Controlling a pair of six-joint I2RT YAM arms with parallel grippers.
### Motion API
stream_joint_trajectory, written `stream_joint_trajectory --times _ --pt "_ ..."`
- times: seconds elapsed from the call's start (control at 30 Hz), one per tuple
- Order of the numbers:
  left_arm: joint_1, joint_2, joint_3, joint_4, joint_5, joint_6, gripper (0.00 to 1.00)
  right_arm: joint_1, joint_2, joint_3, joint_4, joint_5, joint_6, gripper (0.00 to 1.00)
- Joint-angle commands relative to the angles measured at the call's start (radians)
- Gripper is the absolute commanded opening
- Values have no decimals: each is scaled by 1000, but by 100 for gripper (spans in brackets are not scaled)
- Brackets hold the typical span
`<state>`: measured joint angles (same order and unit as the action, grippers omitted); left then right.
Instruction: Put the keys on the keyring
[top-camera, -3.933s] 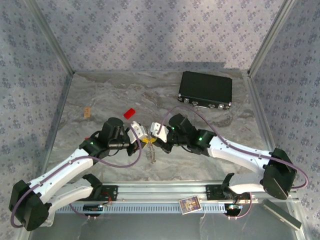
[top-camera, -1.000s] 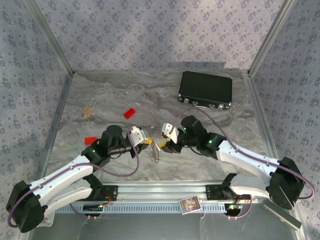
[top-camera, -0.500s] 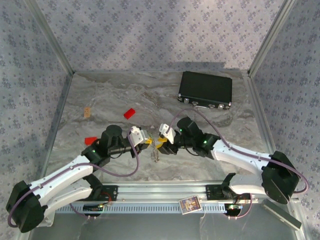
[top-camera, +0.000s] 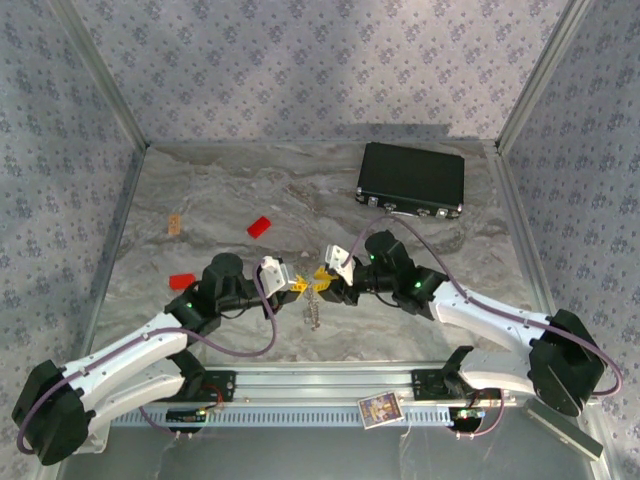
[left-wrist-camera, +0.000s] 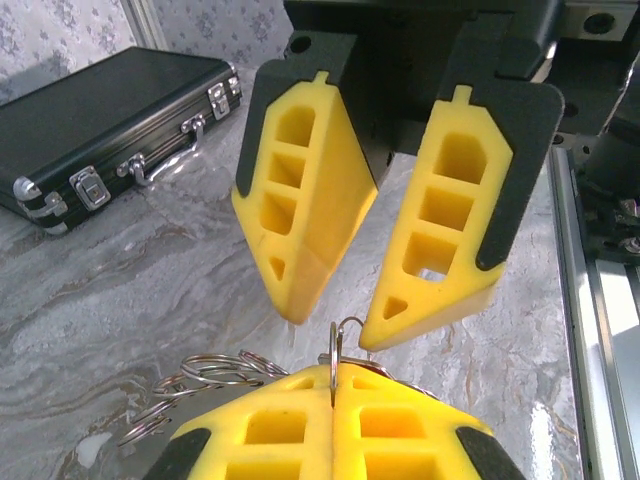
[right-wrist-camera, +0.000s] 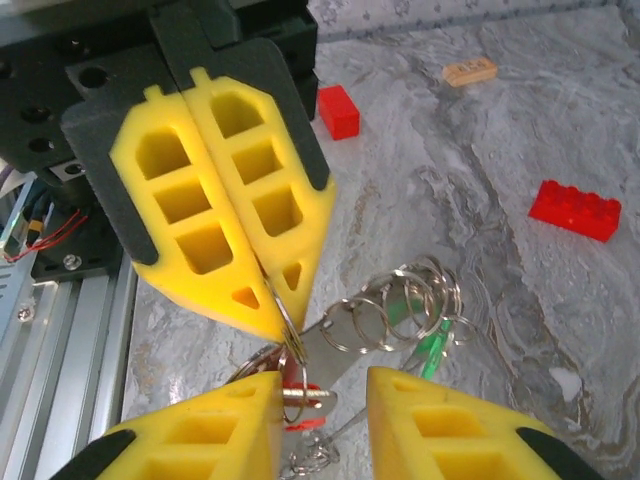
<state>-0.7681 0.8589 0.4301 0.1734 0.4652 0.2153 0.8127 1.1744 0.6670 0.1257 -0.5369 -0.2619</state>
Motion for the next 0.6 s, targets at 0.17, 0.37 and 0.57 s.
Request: stream_joint_trajectory --times 0.17,0.37,0.57 --pt "-7 4 -3 85 65 -7 0 -3 29 19 41 -101 -29 15" --pt "-7 3 -6 86 76 -7 0 -2 27 19 43 -109 -33 11" --pt "-6 2 -7 90 79 -10 0 -2 27 25 45 -124 -38 3"
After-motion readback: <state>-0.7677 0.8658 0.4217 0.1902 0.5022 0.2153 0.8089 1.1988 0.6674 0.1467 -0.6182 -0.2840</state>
